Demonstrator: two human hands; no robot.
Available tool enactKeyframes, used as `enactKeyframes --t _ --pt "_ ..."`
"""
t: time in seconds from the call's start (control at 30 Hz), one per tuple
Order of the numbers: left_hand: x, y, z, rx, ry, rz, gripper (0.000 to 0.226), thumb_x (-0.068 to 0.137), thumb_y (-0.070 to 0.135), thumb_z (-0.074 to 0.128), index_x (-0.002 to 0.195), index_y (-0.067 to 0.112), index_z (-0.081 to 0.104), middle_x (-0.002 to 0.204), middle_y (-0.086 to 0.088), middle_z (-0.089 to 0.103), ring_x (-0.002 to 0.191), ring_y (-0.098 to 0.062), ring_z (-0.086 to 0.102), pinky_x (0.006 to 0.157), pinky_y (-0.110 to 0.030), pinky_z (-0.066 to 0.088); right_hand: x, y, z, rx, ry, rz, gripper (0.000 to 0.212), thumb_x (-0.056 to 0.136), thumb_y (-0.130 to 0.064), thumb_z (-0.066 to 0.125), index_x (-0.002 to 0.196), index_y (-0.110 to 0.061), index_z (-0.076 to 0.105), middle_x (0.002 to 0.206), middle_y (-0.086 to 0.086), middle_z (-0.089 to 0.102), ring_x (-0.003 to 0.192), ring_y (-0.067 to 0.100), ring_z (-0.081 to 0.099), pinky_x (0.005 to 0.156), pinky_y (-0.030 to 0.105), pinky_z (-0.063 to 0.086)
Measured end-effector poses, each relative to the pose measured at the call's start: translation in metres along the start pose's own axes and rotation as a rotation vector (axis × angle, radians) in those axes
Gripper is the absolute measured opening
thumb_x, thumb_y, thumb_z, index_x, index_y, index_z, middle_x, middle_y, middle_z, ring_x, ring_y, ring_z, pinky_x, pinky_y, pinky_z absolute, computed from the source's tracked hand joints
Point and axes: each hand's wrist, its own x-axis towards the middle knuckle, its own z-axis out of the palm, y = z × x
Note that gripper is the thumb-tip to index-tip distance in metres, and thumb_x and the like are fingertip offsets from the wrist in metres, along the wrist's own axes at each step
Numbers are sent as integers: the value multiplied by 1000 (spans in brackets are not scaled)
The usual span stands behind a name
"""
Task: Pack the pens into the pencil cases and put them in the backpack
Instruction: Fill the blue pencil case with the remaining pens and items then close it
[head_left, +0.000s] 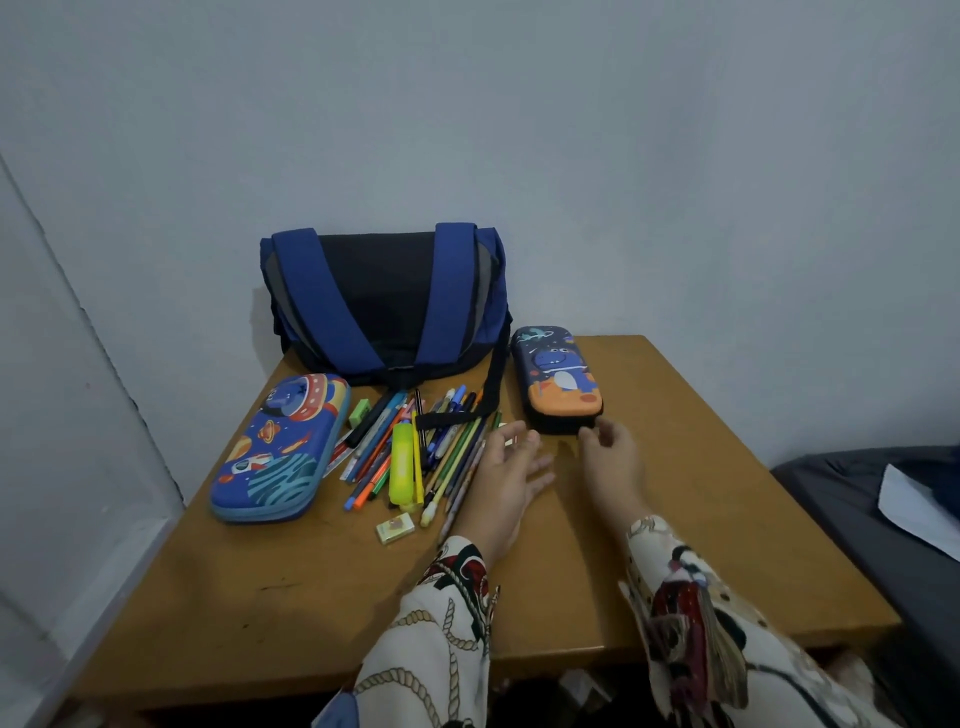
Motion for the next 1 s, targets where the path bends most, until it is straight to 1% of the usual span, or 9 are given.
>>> enactKeyframes --t 0.13,0.33,0.43,0.57,0.63,0.73,0.83,0.9,1.0 --pt "-4 1 1 24 3 27 28 101 17 47 128 12 45 117 -15 58 111 -30 61 93 -36 53 -24 13 -5 -84 -51 -107 34 99 -16 55 132 -6 58 128 10 62 118 22 56 96 29 41" --pt "-19 23 -12 134 45 135 22 98 15 53 120 16 54 118 -12 64 110 -21 63 95 -33 53 -25 9 -16 35 -57 -39 29 100 -13 50 127 -12 62 123 2 63 107 11 52 93 25 38" --pt "-20 53 -37 317 136 273 18 95 22 59 113 24 57 117 -3 64 109 -13 62 96 -32 51 -26 10 -16 39 -66 -25 28 101 -15 50 125 -15 63 118 -3 61 106 10 52 91 27 40" --pt "-17 98 -84 635 360 394 31 96 -4 43 115 16 57 115 2 60 105 -11 57 82 -13 44 -26 10 -15 55 -56 -27 26 100 -14 51 122 -16 65 116 -1 62 104 11 53 90 29 42" --pt "-12 111 -115 854 470 347 41 92 -9 37 120 12 58 118 -2 57 101 -16 56 72 -18 45 -26 10 -15 55 -61 -26 25 100 -14 51 120 -16 66 114 -1 63 102 12 54 88 30 42" --pt "-2 121 -161 1179 590 248 35 91 5 47 123 9 61 121 -18 60 106 -36 56 84 -40 49 -26 10 -15 61 -64 -20 26 100 -14 51 121 -15 66 112 -2 62 101 13 55 86 31 43" --pt "-3 124 -184 1470 616 50 47 87 33 59 127 10 55 123 -21 58 114 -41 50 97 -46 42 -26 10 -14 38 -65 -23 27 101 -14 50 123 -14 65 109 -4 59 92 8 55 77 25 42" --pt "-7 121 -187 1533 598 -74 66 85 51 59 139 17 42 135 -18 49 124 -41 41 103 -49 34 -26 10 -14 23 -64 -32 26 101 -14 50 122 -15 65 108 -3 60 83 2 53 67 21 40" --pt "-10 116 -187 1533 570 -125 79 81 64 58 144 22 35 142 -17 41 129 -41 37 106 -52 30 -27 10 -15 15 -72 -41 27 101 -15 49 123 -14 65 112 -1 61 90 7 53 78 26 41"
